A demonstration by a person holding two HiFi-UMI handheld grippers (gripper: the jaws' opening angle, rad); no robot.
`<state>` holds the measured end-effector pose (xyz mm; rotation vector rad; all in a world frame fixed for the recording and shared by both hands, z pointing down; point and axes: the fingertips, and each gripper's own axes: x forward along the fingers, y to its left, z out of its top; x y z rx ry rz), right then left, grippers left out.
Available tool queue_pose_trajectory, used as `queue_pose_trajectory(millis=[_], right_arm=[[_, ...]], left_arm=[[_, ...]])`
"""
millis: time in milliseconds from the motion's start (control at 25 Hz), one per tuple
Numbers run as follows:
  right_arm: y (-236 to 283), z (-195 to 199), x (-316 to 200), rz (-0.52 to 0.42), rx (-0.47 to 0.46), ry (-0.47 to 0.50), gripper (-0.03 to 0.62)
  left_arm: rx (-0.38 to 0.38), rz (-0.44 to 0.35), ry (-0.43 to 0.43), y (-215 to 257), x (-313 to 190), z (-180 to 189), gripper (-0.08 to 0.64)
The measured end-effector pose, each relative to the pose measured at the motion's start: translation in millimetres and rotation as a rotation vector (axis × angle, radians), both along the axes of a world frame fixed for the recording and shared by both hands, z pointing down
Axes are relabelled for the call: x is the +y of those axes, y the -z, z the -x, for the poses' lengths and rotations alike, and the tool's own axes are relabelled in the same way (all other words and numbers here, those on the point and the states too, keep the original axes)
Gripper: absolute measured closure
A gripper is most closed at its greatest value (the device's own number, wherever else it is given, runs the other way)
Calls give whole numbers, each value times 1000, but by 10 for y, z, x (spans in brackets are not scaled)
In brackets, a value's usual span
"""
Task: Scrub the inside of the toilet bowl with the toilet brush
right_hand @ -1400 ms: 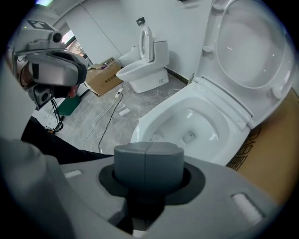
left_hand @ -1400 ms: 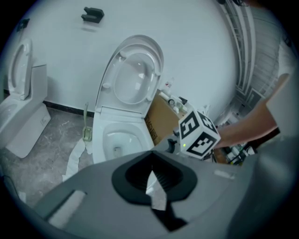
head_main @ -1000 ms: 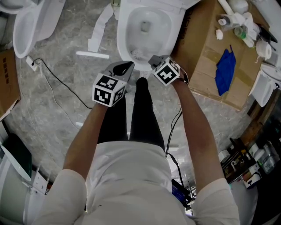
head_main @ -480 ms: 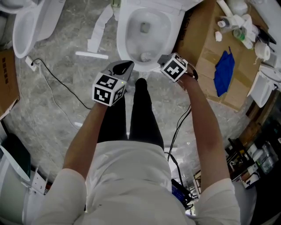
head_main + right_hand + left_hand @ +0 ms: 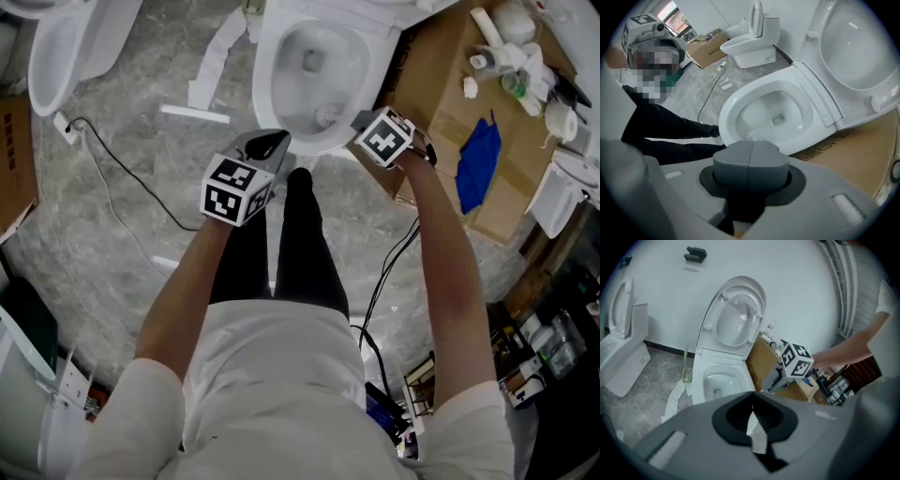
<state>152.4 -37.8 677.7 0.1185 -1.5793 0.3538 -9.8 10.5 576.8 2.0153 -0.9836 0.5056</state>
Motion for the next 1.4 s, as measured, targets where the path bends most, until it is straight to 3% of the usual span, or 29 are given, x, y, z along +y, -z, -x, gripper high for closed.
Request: queue_pose_trajectory(millis=[520, 920, 1400], right_arm=[[-64, -123, -398, -32, 35, 13, 448], [-102, -157, -729, -53, 2, 11, 448], [-90, -131, -1380, -112, 23, 21, 448]], left_arm=[[-4, 10, 35, -56, -105, 2, 566], [-7, 14, 56, -98, -258, -109, 566], [-4, 17, 102, -125, -439, -199, 566]])
